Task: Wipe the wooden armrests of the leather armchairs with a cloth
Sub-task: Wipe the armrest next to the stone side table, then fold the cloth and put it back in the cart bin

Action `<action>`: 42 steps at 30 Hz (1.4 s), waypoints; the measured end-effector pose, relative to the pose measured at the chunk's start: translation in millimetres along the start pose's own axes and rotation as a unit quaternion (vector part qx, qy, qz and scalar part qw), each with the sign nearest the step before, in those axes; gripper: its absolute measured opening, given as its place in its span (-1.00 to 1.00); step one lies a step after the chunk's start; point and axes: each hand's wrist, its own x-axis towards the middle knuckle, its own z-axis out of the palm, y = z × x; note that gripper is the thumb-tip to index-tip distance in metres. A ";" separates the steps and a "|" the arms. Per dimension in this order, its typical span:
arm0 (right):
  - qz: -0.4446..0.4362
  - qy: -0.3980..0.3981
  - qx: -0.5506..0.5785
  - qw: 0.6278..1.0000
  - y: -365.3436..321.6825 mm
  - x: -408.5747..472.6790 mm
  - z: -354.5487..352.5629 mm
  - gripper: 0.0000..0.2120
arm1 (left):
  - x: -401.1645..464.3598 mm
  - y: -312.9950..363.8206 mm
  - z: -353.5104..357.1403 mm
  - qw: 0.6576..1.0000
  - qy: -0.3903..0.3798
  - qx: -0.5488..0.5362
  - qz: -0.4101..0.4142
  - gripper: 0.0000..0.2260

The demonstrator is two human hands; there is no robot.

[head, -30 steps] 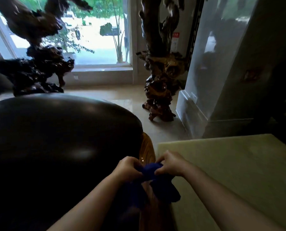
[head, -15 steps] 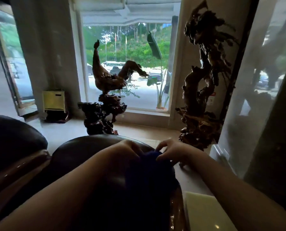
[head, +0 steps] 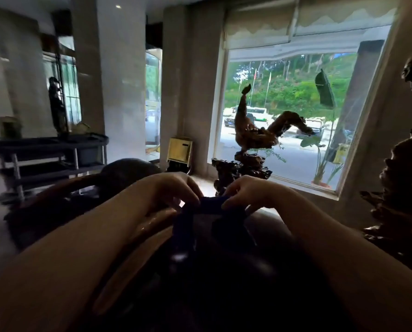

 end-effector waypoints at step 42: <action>-0.190 -0.274 0.006 0.943 -601.9 689.5 406.3 -0.81 | -149.8 -610.1 -644.0 0.921 0.304 -0.091 -0.228 -0.83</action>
